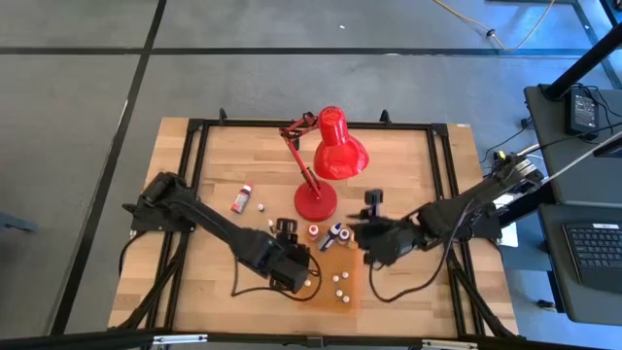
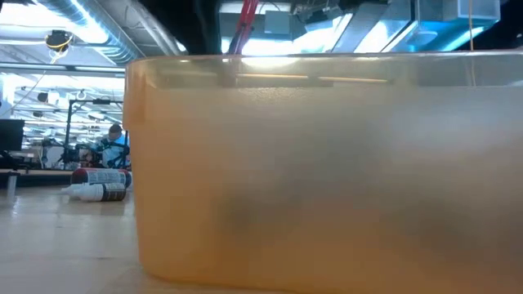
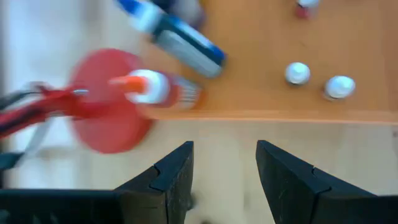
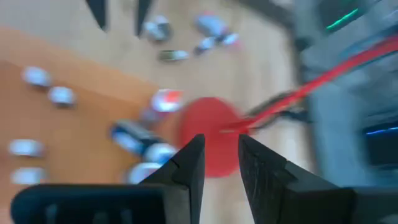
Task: Pick & Place food coloring
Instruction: Adjust the large blue food coloring bottle in the orange bin
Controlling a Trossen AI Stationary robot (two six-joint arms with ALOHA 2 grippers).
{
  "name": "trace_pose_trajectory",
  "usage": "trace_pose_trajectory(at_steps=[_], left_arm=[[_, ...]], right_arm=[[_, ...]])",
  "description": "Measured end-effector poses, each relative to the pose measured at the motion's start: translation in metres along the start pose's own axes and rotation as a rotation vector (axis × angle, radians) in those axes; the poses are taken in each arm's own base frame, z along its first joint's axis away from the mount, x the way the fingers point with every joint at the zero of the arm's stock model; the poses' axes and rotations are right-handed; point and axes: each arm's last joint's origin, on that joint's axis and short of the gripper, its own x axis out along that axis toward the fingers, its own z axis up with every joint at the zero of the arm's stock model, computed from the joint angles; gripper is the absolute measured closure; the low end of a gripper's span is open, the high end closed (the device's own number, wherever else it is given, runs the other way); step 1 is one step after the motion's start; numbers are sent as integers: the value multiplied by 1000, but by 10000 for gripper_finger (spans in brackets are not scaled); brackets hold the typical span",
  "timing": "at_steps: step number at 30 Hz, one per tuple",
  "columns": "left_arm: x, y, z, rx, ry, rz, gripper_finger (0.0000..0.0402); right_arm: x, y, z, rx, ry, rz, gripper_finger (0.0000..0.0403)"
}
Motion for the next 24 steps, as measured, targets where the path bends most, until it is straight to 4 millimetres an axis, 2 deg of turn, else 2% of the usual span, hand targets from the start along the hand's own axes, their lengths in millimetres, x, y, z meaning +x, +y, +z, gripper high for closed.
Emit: trace_pose_trajectory(at_steps=[4, 7, 10, 14, 18, 24], left_arm=[[-31, 14, -3, -35, -114, 30, 231], [-36, 20, -14, -76, -203, -15, 232], [-30, 24, -35, -106, -282, -130, 232], [-15, 28, -66, -166, -449, -300, 231], [1, 32, -98, -198, -606, -407, 232], [12, 42, -141, -209, -787, -405, 232]], right_arm=[[-5, -15, -3, 134, 6, -13, 304], [-3, -32, -13, 203, 100, 203, 304], [10, -41, -18, 256, 103, 420, 304], [33, -55, -28, 301, 91, 591, 304], [56, -67, -44, 338, 70, 626, 304], [78, -83, -66, 375, 74, 577, 304]])
